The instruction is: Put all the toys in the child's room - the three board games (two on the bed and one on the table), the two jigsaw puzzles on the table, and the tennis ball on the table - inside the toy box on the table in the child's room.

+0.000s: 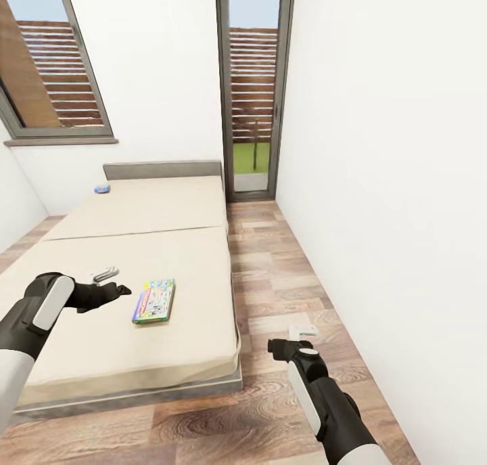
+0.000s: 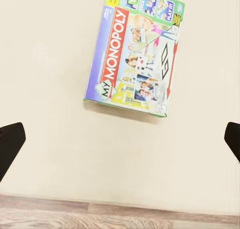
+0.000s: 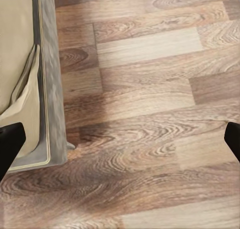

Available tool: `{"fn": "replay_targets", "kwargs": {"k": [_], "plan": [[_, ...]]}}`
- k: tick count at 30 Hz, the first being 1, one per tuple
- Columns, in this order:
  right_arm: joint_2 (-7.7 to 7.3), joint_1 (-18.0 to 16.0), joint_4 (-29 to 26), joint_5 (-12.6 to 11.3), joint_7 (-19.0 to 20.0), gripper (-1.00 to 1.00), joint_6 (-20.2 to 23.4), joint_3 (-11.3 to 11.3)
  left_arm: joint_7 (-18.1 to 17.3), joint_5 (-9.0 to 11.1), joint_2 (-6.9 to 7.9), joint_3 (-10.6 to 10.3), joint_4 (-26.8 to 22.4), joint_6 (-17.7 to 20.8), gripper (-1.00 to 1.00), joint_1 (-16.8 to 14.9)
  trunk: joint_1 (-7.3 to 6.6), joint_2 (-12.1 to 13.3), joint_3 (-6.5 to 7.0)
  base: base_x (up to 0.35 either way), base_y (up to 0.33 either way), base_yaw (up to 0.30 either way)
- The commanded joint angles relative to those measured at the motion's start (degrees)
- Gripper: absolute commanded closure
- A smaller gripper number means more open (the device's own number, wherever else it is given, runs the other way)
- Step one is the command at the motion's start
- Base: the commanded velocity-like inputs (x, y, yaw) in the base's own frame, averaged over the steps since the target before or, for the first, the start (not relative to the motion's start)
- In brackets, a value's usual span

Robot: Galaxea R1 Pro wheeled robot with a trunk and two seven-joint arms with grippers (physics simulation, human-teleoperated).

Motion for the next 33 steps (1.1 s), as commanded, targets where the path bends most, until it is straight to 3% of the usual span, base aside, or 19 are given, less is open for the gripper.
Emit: {"fn": "replay_targets", "kwargs": {"k": [1, 33], "plan": [[0.0, 0.0, -0.1, -0.6, -0.5, -1.0, 0.1, 0.1, 0.6, 0.7, 0.02, 0.1, -0.1, 0.2, -1.0, 0.0, 0.0, 0.0, -0.05, 0.091, 0.023, 0.0], [0.0, 0.0, -0.1, -0.6, -0.5, -1.0, 0.2, 0.1, 0.5, 0.9, 0.06, -0.4, -1.9, 0.1, -1.0, 0.1, 0.0, 0.0, -0.05, 0.088, 0.042, 0.0]]}}
